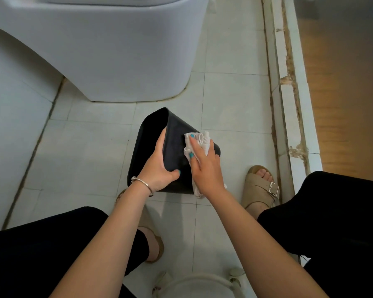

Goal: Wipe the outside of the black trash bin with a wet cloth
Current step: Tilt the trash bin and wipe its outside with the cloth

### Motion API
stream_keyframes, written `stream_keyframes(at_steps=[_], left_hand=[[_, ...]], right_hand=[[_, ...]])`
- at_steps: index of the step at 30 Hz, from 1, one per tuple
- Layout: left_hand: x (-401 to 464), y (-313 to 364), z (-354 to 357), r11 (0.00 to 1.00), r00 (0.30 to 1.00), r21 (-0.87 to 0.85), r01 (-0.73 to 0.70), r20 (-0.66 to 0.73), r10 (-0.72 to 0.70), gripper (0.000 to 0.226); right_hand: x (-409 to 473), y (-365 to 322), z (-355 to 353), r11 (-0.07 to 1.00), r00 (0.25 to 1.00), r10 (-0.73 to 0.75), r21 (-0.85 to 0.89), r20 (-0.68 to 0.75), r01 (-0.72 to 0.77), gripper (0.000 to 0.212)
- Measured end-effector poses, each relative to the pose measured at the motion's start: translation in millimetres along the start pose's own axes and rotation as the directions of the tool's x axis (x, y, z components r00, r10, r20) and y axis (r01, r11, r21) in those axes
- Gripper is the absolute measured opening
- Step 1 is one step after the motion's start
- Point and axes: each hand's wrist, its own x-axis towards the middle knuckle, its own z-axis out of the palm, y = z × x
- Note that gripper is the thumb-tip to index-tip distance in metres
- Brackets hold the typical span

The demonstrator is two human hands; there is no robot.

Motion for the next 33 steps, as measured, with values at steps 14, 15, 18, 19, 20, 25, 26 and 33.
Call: stream_keyframes(at_steps=[14, 15, 18, 19, 20, 25, 26, 33], left_hand=[[2, -5, -2, 0.999, 1.000, -0.050, -0.008, -0.021, 0.007, 0.114], [1, -6, -2, 0.998, 1.000, -0.056, -0.010, -0.014, 0.009, 0.114], [-2, -7, -2, 0.997, 1.000, -0.074, -0.009, -0.007, 0.008, 0.115], [-3, -7, -3, 0.997, 1.000, -0.073, -0.002, -0.017, 0.001, 0.115], [-4, -7, -3, 0.998, 0.999, -0.068, 0.005, -0.034, -0.008, 0.114], [-3, -5, 4, 1.000, 0.998, -0.027, -0.008, -0.059, 0.006, 0.114], [-2, -4, 5, 1.000, 0.998, -0.013, -0.018, -0.059, 0.017, 0.114], [2, 5, 12, 0.998, 0.998, -0.040, -0.049, -0.031, 0.048, 0.114]], right_hand=[[-34, -26, 9, 0.999, 0.999, -0.031, 0.045, 0.010, 0.030, 0.052], [-35, -26, 8, 0.997, 0.999, -0.051, 0.064, 0.009, 0.050, 0.052], [-31, -10, 6, 0.996, 0.998, -0.060, 0.061, 0.005, 0.059, 0.054], [-30, 0, 6, 0.999, 1.000, -0.016, 0.047, 0.015, 0.015, 0.054], [-28, 11, 6, 0.997, 0.997, 0.066, 0.038, 0.030, -0.067, 0.053], [-25, 34, 6, 0.906, 0.907, 0.417, 0.054, 0.057, -0.420, 0.050], [-27, 29, 6, 0.910, 0.912, 0.407, 0.063, 0.049, -0.410, 0.051], [-54, -8, 11, 0.992, 0.996, 0.086, 0.091, -0.021, -0.084, 0.054]])
